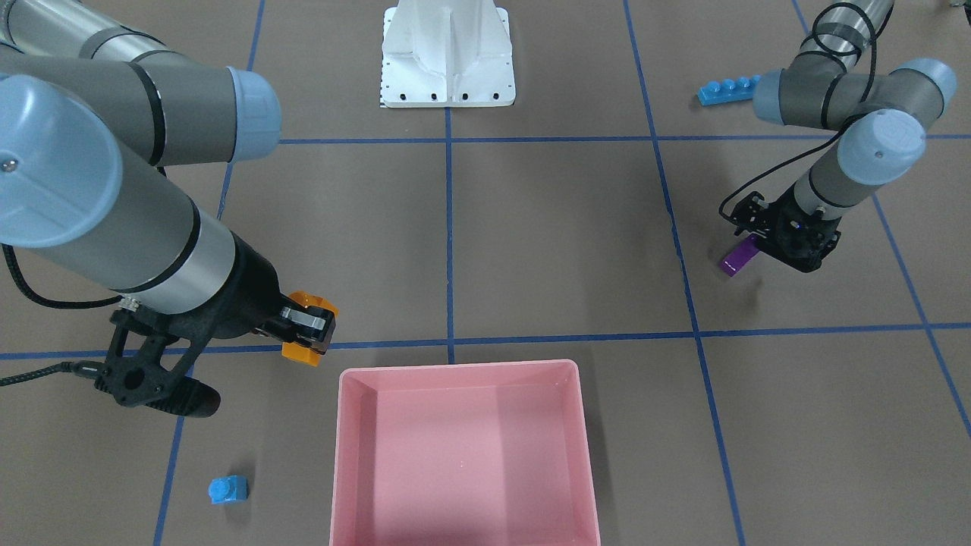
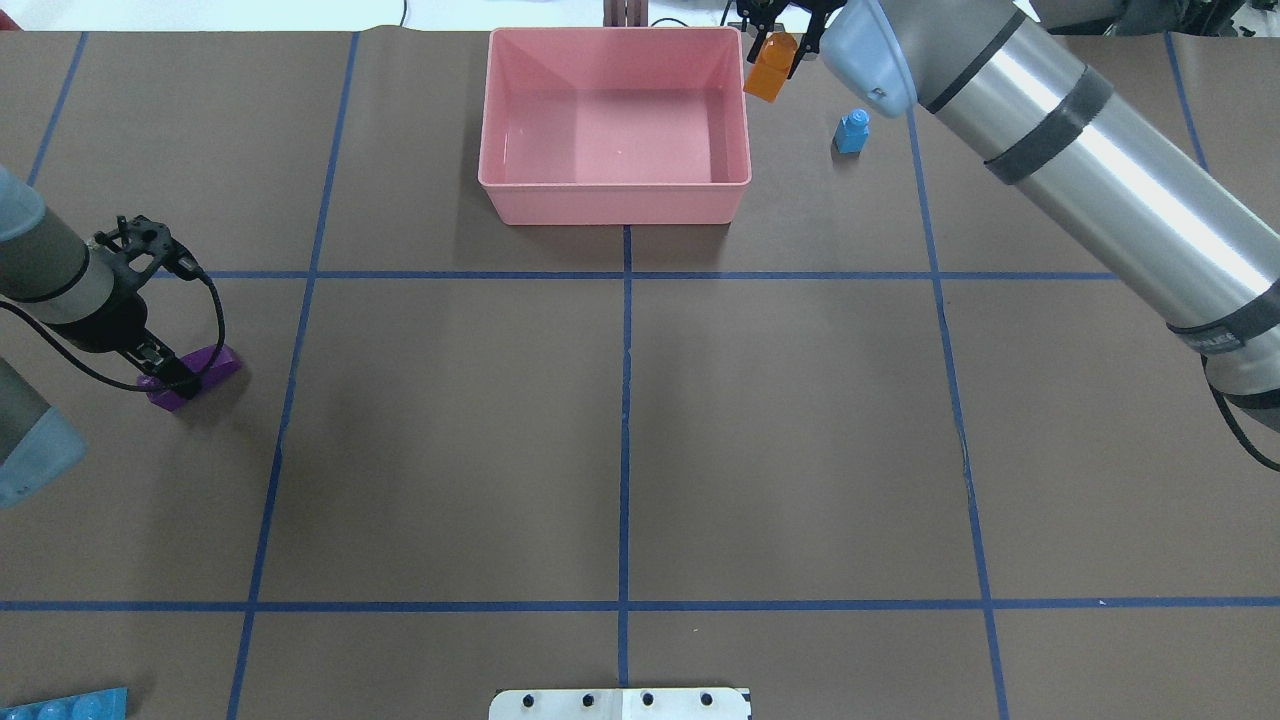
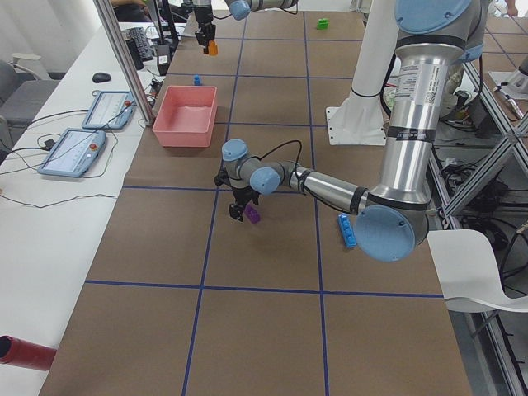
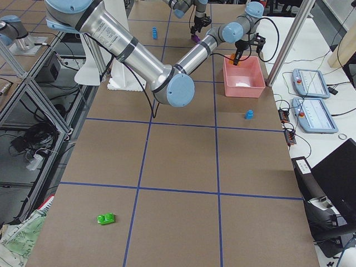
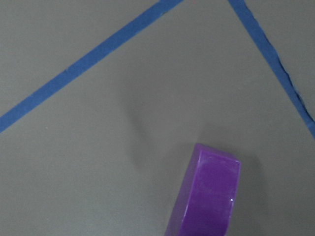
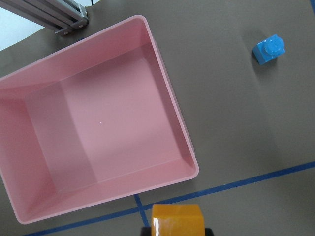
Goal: Put all blocks into box
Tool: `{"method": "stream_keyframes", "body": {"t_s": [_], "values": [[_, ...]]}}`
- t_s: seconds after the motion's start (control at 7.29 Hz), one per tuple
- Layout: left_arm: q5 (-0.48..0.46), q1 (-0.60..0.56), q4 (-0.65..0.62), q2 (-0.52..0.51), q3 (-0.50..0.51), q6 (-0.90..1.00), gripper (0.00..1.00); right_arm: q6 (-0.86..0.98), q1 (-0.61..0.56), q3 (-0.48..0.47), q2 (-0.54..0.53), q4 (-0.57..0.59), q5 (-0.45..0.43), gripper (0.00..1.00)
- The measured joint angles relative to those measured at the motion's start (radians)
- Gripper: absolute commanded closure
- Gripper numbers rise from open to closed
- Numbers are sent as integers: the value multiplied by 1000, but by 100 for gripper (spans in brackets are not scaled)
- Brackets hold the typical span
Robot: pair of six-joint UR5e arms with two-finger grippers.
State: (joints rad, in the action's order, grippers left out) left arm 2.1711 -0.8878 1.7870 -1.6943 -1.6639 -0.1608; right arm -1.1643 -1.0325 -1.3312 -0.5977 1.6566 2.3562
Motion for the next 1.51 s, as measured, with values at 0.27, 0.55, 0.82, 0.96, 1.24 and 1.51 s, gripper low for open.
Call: {"method": "stream_keyframes", "body": {"t_s": [0.27,0.55,0.82,0.96,1.24,1.51], "values": [[3,17,1,-1,2,-6,30,-9,14,47,33,-20,-16,100],[4,22,2,1,2,-8,52,-11,28,94,72,-27,-42,100],[0,22,1,5,0,-7,77,-16,51,188,125,-88,-102,100],[0,22,0,8,-4,-8,95,-18,59,229,140,-127,-130,100],[10,19,-7,17,-39,-10,100,-19,67,318,164,-232,-167,100],[46,-5,-80,25,-126,-13,100,-19,107,403,181,-362,-258,100]]}}
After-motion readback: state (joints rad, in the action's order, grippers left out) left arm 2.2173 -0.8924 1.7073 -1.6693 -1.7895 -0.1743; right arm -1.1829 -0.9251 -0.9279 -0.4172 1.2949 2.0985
